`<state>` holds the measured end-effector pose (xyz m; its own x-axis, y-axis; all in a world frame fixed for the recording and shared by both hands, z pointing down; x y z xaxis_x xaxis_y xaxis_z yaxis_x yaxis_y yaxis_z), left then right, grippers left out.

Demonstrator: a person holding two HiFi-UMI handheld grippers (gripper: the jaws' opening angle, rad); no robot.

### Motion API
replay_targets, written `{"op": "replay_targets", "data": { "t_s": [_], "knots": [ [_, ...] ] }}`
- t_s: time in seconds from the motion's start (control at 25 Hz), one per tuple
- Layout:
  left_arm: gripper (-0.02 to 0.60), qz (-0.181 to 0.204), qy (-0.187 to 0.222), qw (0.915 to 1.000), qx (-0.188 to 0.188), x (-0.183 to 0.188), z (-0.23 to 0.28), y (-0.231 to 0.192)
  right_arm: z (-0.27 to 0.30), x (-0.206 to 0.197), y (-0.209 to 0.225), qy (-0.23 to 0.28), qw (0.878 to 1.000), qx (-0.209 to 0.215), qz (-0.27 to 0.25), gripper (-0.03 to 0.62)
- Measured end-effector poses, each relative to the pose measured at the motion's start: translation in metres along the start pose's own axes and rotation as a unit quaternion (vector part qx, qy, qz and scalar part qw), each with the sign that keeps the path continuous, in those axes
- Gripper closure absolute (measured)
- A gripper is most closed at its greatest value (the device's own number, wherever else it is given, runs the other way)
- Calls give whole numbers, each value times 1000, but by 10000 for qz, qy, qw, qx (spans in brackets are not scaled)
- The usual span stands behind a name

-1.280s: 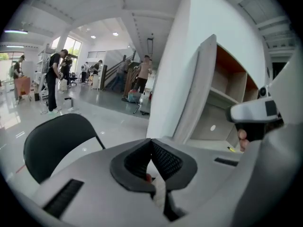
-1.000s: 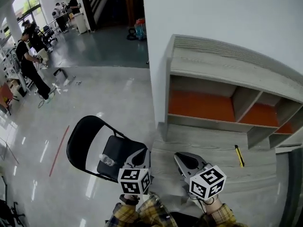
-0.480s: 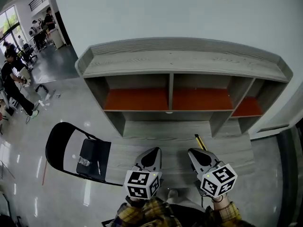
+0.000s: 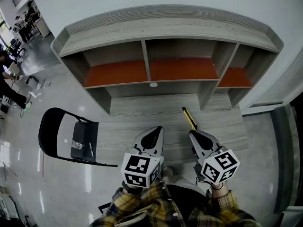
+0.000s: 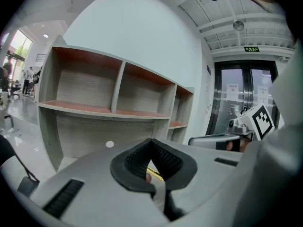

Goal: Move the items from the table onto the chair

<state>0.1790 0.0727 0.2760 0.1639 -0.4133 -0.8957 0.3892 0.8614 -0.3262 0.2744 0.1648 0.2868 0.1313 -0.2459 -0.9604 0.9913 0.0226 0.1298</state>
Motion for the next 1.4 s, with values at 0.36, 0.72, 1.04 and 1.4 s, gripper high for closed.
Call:
{"op": "replay_targets", "data": {
  "t_s": [0.36, 0.72, 1.04, 1.4],
  "knots": [
    [578, 93, 48, 9999, -51, -1, -6, 16, -11, 0, -5, 27, 9999, 152, -26, 577],
    [578, 53, 128, 9997, 185, -4, -13, 18, -16, -4, -6, 18, 9996, 290, -30, 577],
    [578, -53, 27, 9993, 371, -17, -15, 14, -16, -21, 5, -64, 9997, 246, 18, 577],
    [578, -432, -420, 9939, 918, -58, -33, -21, 25, -87, 65, -913, 9956, 165, -127, 515]
  ]
}}
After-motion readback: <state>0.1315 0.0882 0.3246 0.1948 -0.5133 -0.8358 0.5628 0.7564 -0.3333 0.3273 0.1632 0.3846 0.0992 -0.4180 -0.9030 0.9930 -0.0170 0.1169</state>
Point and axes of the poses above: the fingertips, and each gripper's own axes: z forward along the fingers, y to its right, x out of its top, the point moved 3 cm from there along -z, backward along the fingers, and after that the axes turned 9 degrees about -z, right-handed, at the moved point
